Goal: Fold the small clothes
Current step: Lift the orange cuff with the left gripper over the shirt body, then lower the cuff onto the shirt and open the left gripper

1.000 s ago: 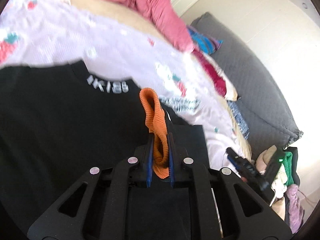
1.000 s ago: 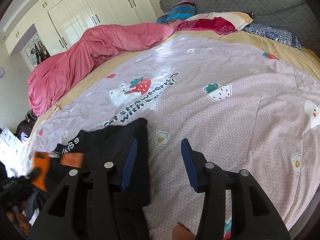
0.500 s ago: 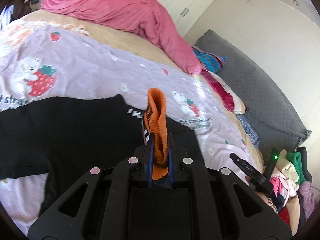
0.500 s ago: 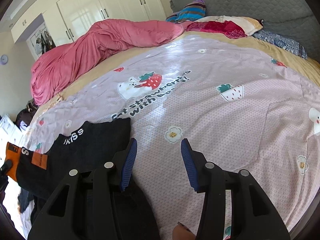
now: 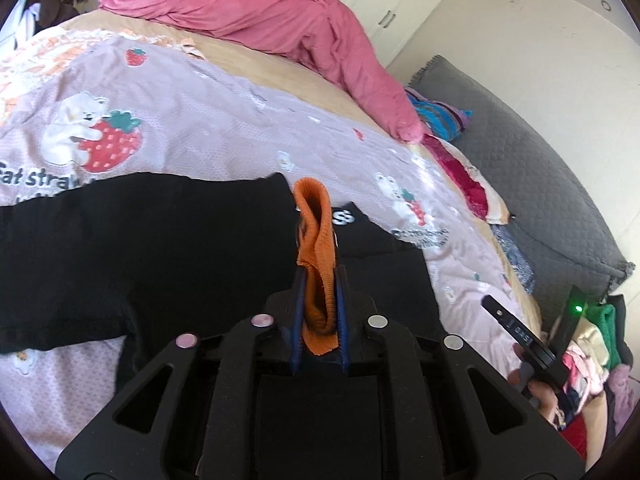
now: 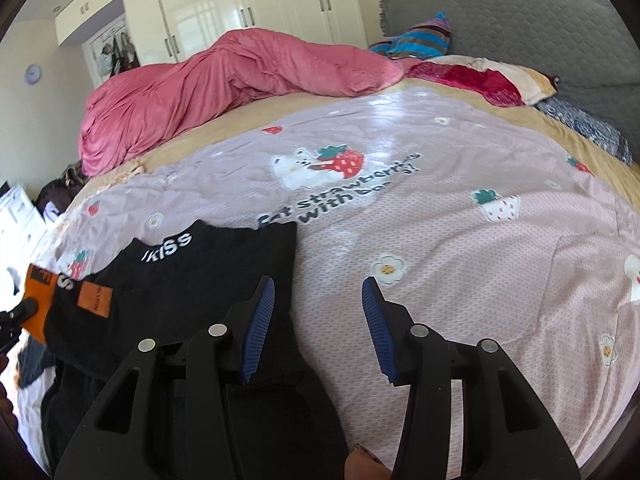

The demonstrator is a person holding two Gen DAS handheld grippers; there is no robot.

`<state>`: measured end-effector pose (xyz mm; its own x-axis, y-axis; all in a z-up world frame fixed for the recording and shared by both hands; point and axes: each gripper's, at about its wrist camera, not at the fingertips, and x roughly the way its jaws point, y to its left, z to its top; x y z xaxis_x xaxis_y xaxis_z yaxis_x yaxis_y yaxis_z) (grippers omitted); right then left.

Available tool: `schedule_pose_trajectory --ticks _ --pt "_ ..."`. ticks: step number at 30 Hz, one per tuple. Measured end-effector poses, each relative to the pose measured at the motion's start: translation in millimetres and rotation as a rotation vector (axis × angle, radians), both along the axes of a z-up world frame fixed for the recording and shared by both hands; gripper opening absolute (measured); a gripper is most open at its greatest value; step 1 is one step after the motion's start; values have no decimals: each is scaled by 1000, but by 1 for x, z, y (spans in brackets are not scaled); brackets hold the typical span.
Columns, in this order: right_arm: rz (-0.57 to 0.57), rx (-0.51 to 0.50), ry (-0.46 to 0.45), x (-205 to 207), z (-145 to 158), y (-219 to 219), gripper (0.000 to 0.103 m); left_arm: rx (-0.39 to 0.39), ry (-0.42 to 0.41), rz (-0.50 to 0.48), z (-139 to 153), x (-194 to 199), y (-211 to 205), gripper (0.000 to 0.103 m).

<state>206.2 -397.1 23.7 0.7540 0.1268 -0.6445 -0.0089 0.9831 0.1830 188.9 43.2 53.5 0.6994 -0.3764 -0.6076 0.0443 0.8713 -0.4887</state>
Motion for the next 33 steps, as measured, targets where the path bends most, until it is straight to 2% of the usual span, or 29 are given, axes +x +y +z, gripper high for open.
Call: schedule_pose_trajectory --ticks 5,9,15,17,20,23,24,28,33 --pt "56 -47 -2 -2 -2 22 45 41 -32 40 4 -4 7 7" --pt "101 -77 7 -3 -7 42 45 79 -21 27 -1 -3 -2 7" --pt "181 -128 12 -8 -13 71 50 138 65 -19 -33 4 -22 8" --pt "206 -138 20 -9 -16 79 52 195 94 -34 -45 4 -32 17" --pt "239 -141 47 -9 -21 89 56 251 131 -49 -59 6 -39 21" --pt "247 -149 94 -5 -30 92 62 275 178 -57 -74 8 -38 24" --pt "241 -157 111 -4 -33 93 68 279 181 -63 -78 8 -38 24" --pt "195 -192 229 9 -58 90 71 235 184 -58 -78 5 -29 26" --pt "211 -155 213 6 -55 90 75 181 174 -52 -71 -8 -19 35"
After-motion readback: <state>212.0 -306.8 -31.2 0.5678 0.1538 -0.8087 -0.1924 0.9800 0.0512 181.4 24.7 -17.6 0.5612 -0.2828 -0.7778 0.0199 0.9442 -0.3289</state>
